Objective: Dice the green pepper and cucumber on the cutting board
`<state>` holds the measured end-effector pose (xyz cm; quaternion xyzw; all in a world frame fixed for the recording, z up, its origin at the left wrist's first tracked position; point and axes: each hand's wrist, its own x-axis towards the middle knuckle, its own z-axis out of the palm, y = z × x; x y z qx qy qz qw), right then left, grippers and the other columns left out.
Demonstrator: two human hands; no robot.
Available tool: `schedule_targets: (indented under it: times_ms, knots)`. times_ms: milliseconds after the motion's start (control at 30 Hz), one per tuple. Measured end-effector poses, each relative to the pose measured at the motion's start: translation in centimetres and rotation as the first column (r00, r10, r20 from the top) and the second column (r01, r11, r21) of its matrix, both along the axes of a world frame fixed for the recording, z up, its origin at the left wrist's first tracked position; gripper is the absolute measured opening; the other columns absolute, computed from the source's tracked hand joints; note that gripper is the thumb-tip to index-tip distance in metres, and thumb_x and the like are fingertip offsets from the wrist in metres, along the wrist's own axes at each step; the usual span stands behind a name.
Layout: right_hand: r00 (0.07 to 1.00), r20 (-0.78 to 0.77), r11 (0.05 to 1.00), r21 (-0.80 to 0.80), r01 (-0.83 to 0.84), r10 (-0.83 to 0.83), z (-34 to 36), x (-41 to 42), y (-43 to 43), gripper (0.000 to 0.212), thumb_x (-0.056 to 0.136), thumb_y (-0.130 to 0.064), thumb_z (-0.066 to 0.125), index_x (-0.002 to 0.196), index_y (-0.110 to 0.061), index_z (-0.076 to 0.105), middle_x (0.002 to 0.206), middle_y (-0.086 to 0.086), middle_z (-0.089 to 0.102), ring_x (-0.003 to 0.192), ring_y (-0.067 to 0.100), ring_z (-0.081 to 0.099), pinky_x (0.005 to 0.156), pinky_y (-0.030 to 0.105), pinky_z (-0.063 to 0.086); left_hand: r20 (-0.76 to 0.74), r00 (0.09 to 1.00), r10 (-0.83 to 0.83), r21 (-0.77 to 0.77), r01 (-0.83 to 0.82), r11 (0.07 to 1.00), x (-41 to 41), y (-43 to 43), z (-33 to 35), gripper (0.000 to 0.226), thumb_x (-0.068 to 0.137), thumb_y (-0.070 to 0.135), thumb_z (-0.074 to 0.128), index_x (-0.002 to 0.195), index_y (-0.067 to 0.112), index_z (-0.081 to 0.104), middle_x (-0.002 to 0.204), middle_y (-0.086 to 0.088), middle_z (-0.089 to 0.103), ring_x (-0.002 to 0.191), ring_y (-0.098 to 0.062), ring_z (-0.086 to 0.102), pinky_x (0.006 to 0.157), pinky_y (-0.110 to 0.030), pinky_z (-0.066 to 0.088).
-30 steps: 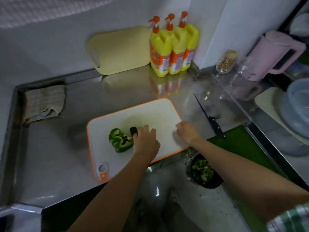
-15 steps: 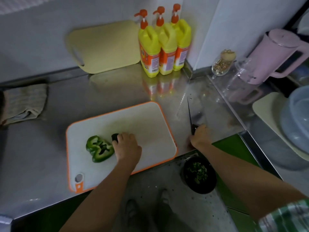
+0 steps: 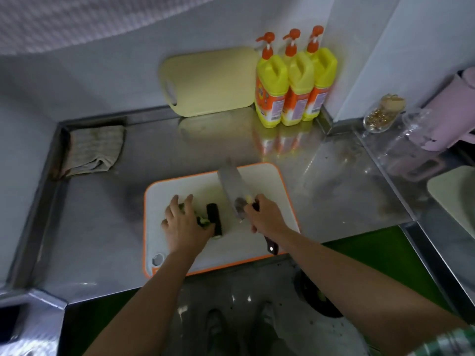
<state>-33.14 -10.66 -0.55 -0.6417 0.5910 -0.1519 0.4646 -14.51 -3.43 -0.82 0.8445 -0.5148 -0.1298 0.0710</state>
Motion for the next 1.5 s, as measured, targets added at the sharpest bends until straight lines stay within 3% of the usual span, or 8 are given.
schedule_targets:
  times_ms: [67,200,333,433,767,1133,1333,1500]
  knots:
    - [1.000,0.024,0.999,0.035,0.011,-0.012,-0.7,1.2,1.4,0.022,0.094,-0.030,0.054,0.079,-0.021,0.041,0.061,0.000,0.054,0.047,0.017,0.054,0.053,0.031,0.043,-0.109,0.994,-0.020,0.064,0.027,0.998,1.8,1.0,-0.7,0.103,0.071,0.047,0.079,0.152,0.026,0.018,0.154,-0.012,0.015,0.134,-0.037,0.026,0.101,-0.051,0.037]
    - [0.998,-0.059,1.000,-0.016,0.007,-0.008,-2.1,2.7,2.8,0.029,0.094,-0.034,0.058,0.077,-0.028,0.036,0.067,-0.003,0.049,0.056,0.019,0.051,0.057,0.034,0.045,-0.319,0.946,-0.054,-0.002,0.056,0.998,3.8,2.0,-1.8,0.102,0.070,0.031,0.084,0.150,0.031,0.020,0.136,-0.014,0.034,0.116,-0.038,0.047,0.093,-0.045,0.047]
    - [0.986,-0.131,0.990,-0.107,0.092,-0.106,-3.1,3.3,4.0,0.020,0.094,-0.026,0.057,0.082,-0.023,0.042,0.073,0.008,0.063,0.066,0.033,0.063,0.062,0.045,0.053,-0.371,0.926,-0.066,-0.087,0.036,0.996,4.7,2.3,-1.7,0.090,0.068,0.036,0.084,0.140,0.026,0.030,0.122,-0.011,0.041,0.104,-0.035,0.054,0.086,-0.041,0.049]
    - [0.966,-0.186,0.966,-0.220,0.135,-0.177,-3.1,3.8,5.1,0.011,0.094,-0.022,0.055,0.090,-0.017,0.045,0.078,0.013,0.064,0.072,0.036,0.061,0.060,0.041,0.050,-0.389,0.920,-0.037,-0.109,-0.006,0.994,6.0,3.3,-1.8,0.088,0.068,0.038,0.083,0.138,0.024,0.031,0.120,-0.011,0.041,0.104,-0.033,0.054,0.086,-0.040,0.049]
    - [0.943,-0.330,0.965,-0.258,-0.055,-0.034,-2.1,8.4,6.6,0.016,0.094,-0.020,0.053,0.106,-0.009,0.049,0.087,0.015,0.064,0.080,0.037,0.061,0.056,0.034,0.039,-0.439,0.896,-0.067,-0.130,0.011,0.991,7.2,3.2,-1.0,0.096,0.066,0.039,0.085,0.142,0.029,0.027,0.121,-0.008,0.041,0.106,-0.030,0.054,0.087,-0.036,0.047]
    - [0.980,-0.018,0.967,-0.165,0.193,-0.199,-2.0,3.8,2.9,0.019,0.095,-0.023,0.056,0.088,-0.009,0.047,0.072,0.017,0.061,0.062,0.039,0.061,0.057,0.051,0.052,-0.371,0.884,-0.283,-0.251,0.199,0.947,2.0,-0.3,-1.2,0.103,0.065,0.039,0.084,0.148,0.027,0.025,0.128,-0.005,0.043,0.116,-0.028,0.049,0.093,-0.040,0.047]
    - [0.976,0.020,0.953,-0.210,0.217,-0.217,-3.3,1.6,0.5,0.020,0.098,-0.023,0.054,0.086,-0.009,0.044,0.068,0.018,0.060,0.049,0.030,0.062,0.049,0.044,0.051,-0.219,0.917,-0.333,-0.158,0.303,0.940,0.2,-2.5,-4.0,0.115,0.066,0.058,0.077,0.153,0.020,0.012,0.144,-0.006,0.040,0.132,-0.027,0.033,0.109,-0.041,0.029]
    - [0.978,0.065,0.928,-0.310,0.207,-0.196,-5.9,1.5,-1.1,0.025,0.095,-0.022,0.058,0.077,-0.016,0.042,0.060,0.009,0.054,0.043,0.025,0.062,0.046,0.040,0.048,-0.286,0.856,-0.431,-0.316,0.340,0.886,0.5,-2.9,-5.7,0.112,0.065,0.074,0.066,0.153,0.024,0.017,0.144,-0.003,0.045,0.131,-0.023,0.044,0.109,-0.043,0.037]
